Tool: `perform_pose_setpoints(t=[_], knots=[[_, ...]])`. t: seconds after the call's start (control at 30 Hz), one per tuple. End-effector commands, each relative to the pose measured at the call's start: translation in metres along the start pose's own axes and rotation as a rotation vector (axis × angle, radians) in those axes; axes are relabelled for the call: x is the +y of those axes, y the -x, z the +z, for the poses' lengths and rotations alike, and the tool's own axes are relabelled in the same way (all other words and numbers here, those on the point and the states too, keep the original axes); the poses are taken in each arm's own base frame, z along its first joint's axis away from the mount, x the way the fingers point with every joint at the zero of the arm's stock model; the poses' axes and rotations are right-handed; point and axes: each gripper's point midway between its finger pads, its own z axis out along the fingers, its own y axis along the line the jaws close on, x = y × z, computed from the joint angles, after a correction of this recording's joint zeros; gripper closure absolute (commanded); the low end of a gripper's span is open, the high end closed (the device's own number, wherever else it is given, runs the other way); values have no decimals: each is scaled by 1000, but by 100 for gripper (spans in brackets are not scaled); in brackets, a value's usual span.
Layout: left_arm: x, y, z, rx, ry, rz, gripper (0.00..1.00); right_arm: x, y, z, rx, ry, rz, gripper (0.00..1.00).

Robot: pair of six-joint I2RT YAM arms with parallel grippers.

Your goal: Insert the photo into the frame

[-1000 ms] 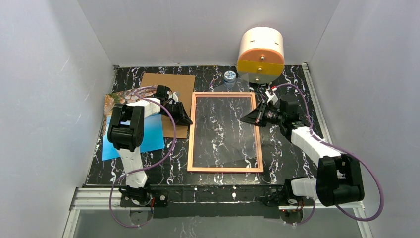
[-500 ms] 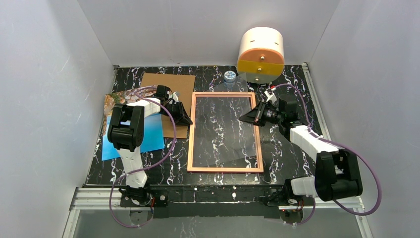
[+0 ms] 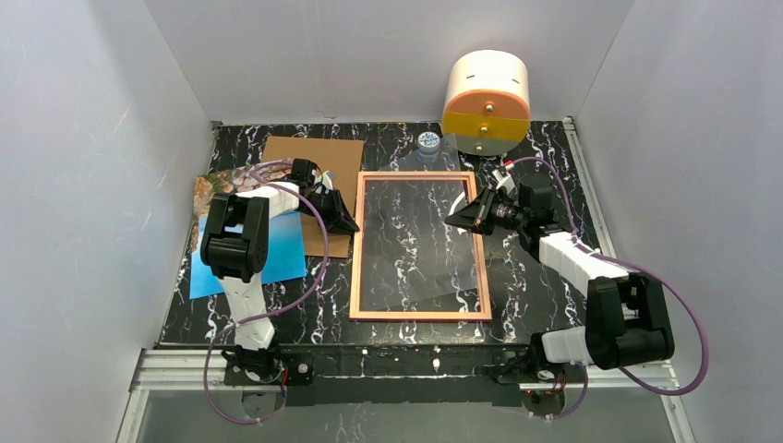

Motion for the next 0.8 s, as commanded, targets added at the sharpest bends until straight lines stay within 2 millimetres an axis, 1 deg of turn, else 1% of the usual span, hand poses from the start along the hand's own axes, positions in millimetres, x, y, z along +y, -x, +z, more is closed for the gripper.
perform_pose_setpoints(t=[0.0,0.33,0.5,0.53,0.6,0.67,0.77], knots=[[60,-30,20,82,215,-39,89,9,10,4,-11,18,-15,99],[59,-29,21,82,214,-38,91,-18,5,7,-1,-109,101,99],[60,-29,21,81,215,-39,91,-28,2,4,-7,-162,94,99],[60,-29,21,82,215,-39,91,-31,1,4,-3,-173,89,97],[59,-29,21,81,215,-39,91,-37,-1,2,-2,-199,72,91],[60,-29,21,81,217,-39,91,-42,-1,1,-3,-221,46,80],[60,-29,21,81,216,-39,91,-45,1,-1,-9,-241,15,70]])
